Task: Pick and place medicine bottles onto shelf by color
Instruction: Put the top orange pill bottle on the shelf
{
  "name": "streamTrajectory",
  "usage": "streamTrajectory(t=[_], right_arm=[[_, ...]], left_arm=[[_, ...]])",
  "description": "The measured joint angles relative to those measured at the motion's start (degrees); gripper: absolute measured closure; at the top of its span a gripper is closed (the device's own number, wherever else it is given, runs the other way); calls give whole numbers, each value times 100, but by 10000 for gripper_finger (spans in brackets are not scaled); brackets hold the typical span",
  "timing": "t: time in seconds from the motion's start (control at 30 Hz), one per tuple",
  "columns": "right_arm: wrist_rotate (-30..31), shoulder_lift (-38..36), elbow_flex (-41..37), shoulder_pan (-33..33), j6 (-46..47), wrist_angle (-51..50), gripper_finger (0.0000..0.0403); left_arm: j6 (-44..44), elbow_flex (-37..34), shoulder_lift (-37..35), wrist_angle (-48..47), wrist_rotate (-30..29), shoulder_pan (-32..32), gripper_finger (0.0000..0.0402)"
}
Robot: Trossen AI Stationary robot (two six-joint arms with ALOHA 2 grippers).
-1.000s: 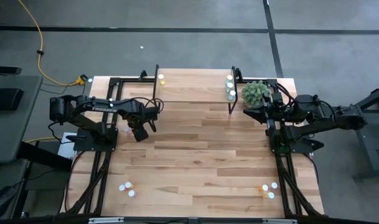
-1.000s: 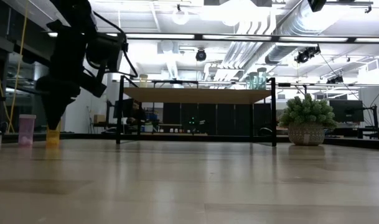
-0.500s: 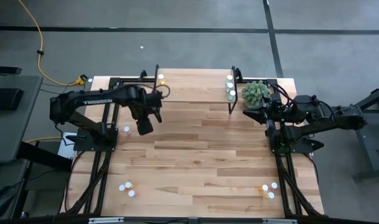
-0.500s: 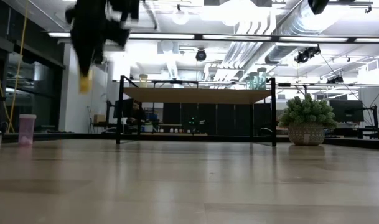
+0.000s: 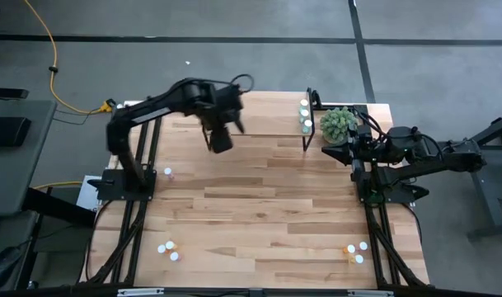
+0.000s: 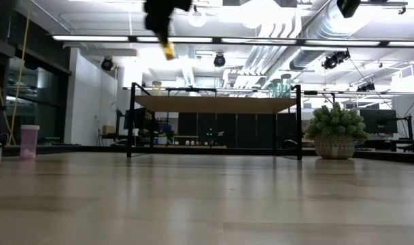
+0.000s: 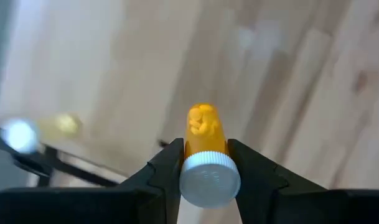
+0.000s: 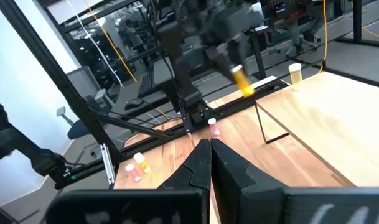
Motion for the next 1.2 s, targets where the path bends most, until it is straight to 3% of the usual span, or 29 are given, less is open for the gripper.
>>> streamTrajectory(t=[0.17,0.43,0.67,1.2], right_arm=[[0,0,0,0,3,25,403],[2,42,0,-1,100,10,403],[2,189,0,-1,188,7,403],[4,376,4,-2,289,29,403]], left_arm=[[177,817,912,-26,-235,233,296],[312,906,1616,-37,-294,818,296],[208,911,1674,-37,-99,1217,296],[499,775,1661,-24,-79,1282,289]])
